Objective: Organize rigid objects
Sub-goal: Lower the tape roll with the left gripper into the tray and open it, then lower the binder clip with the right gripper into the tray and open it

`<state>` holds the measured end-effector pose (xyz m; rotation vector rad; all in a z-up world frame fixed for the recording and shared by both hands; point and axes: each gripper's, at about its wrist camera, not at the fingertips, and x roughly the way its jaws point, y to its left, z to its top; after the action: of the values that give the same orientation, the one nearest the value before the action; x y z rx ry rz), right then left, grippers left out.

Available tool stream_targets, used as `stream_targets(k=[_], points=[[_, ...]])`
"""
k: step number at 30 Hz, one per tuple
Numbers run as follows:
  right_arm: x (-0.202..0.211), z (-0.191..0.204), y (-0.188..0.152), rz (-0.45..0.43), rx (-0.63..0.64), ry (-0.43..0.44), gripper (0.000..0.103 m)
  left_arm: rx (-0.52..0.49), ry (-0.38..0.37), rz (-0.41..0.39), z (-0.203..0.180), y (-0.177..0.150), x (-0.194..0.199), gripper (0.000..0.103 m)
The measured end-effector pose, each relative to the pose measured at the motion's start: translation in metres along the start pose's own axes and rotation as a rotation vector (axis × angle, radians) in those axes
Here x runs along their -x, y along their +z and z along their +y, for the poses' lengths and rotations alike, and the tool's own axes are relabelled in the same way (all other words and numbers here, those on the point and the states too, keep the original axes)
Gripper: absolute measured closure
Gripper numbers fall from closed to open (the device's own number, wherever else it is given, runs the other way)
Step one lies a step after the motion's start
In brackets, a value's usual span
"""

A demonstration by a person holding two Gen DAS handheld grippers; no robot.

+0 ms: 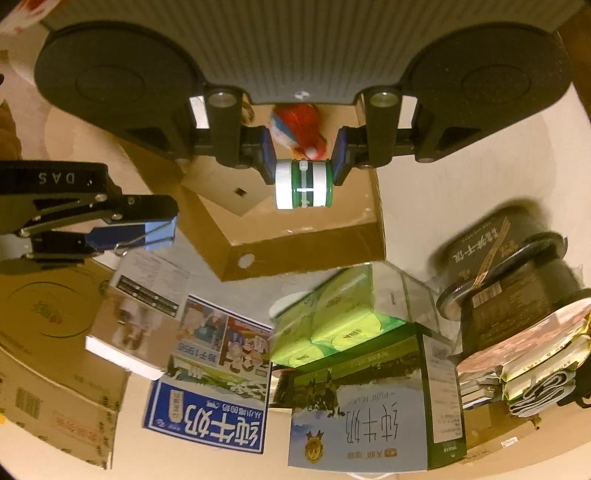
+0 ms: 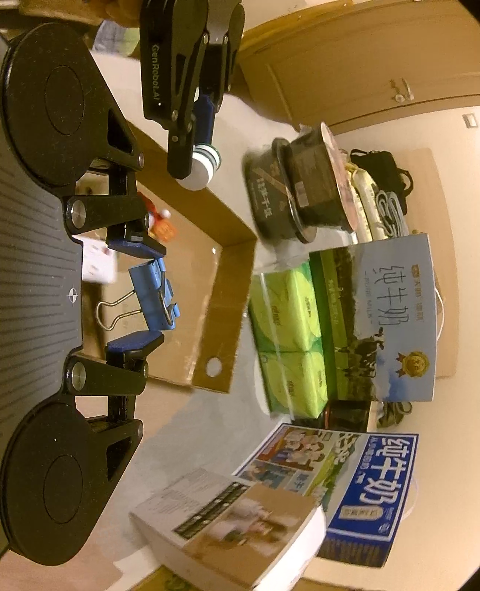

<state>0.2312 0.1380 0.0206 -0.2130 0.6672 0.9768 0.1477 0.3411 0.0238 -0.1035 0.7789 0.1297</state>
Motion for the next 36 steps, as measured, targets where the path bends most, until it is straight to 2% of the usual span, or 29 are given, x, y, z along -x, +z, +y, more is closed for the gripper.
stream_targets(k=[10, 18, 21, 24, 36], points=[[-0.063, -0.022, 0.028, 0.037, 0.014, 0.008, 0.06, -0.025, 0.003, 0.014, 0.017, 0.029, -0.052, 0.075], [-0.09, -0.032, 0.029, 0.051, 0.009, -0.001, 0.06, -0.059, 0.019, 0.047, 0.018, 0.036, -0.084, 0.075], [-0.095, -0.036, 0.028, 0.052, -0.002, -0.002, 0.06, -0.041, 0.034, 0.027, 0.021, 0.036, -0.085, 0.058], [-0.096, -0.038, 0.027, 0.057, -0.01, -0.001, 0.06, -0.019, 0.019, 0.014, 0.025, 0.036, -0.08, 0.058], [-0.095, -0.035, 0.034, 0.056, -0.041, 0.013, 0.06, -0.048, 0.017, 0.009, 0.024, 0.034, -0.066, 0.058]])
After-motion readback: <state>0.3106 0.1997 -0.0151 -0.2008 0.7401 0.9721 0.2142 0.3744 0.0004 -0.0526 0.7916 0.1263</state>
